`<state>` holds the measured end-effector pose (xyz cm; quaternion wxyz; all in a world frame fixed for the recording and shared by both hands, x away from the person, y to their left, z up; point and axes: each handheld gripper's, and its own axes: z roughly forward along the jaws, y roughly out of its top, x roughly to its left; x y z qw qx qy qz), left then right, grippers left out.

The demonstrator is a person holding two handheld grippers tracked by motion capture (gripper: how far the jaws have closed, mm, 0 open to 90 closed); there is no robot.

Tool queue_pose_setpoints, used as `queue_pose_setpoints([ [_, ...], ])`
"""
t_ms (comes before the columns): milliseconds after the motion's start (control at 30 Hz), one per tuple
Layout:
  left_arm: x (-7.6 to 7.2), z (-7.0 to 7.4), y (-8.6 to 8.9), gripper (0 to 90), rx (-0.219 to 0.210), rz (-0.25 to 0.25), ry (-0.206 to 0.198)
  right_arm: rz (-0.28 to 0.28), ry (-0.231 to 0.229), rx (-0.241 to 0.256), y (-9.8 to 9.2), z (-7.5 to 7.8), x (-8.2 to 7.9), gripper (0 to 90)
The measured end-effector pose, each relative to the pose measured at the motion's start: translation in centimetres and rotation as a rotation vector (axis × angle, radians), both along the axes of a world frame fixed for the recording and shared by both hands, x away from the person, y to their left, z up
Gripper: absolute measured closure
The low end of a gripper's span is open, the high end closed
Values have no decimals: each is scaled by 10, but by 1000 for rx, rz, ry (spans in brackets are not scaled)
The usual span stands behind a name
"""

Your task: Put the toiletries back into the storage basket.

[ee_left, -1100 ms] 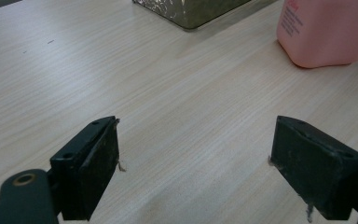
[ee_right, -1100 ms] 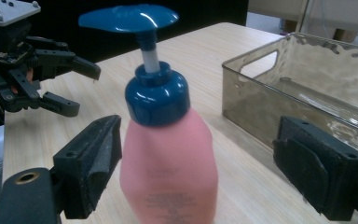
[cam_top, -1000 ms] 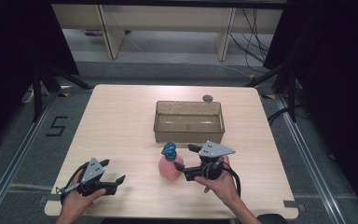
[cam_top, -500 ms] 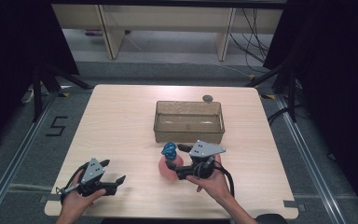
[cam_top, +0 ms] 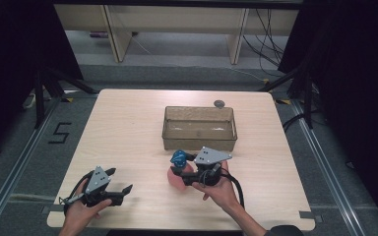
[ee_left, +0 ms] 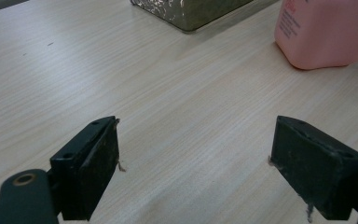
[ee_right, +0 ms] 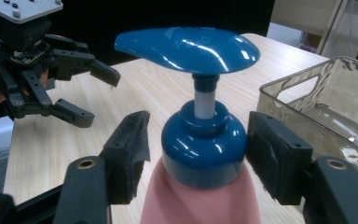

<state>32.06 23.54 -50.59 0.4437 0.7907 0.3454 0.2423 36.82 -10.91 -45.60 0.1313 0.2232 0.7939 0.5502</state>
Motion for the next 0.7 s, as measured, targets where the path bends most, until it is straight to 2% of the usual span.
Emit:
queue_pose_setpoints([
  [33, 0, 0, 0, 148, -6, -1, 1, 0, 0, 0, 0, 0, 0, 410],
  [67, 1, 0, 0, 148, -1, 1, -1, -7, -26, 0, 1, -1, 2, 414],
  [100, 1, 0, 0, 148, 0, -1, -6, 0, -5, -10, 1, -1, 2, 420],
  [200, 0, 0, 0, 148, -5, -1, 2, 6, -5, -6, 2, -2, 4, 440],
  [233, 0, 0, 0, 148, -5, -1, 1, -4, 28, 1, 3, -3, 3, 446],
  [267, 1, 0, 0, 148, -8, -3, -4, 8, 28, 16, 4, -4, 4, 450],
  [300, 1, 0, 0, 148, -4, -8, -5, 0, 5, -5, 3, -4, 5, 454],
  [367, 1, 0, 0, 148, 5, -7, -4, 1, 6, -4, 3, -4, 5, 468],
  [433, 1, 0, 0, 148, -6, -5, -6, -9, 11, -1, 3, -4, 6, 487],
  [467, 1, 0, 0, 148, -5, -5, -5, -20, 36, 3, 3, -4, 4, 494],
  [533, 0, 0, 0, 148, 0, 0, 0, -11, 24, 11, 5, -5, 5, 501],
  [567, 0, 0, 0, 148, -3, -5, -4, -11, 37, 12, 5, -5, 4, 505],
  [633, 1, 0, 0, 148, 1, -10, -8, -4, -8, -16, 5, -4, 4, 523],
  [700, 1, 0, 0, 148, 1, -10, -6, -7, -22, -24, 6, -3, 3, 530],
])
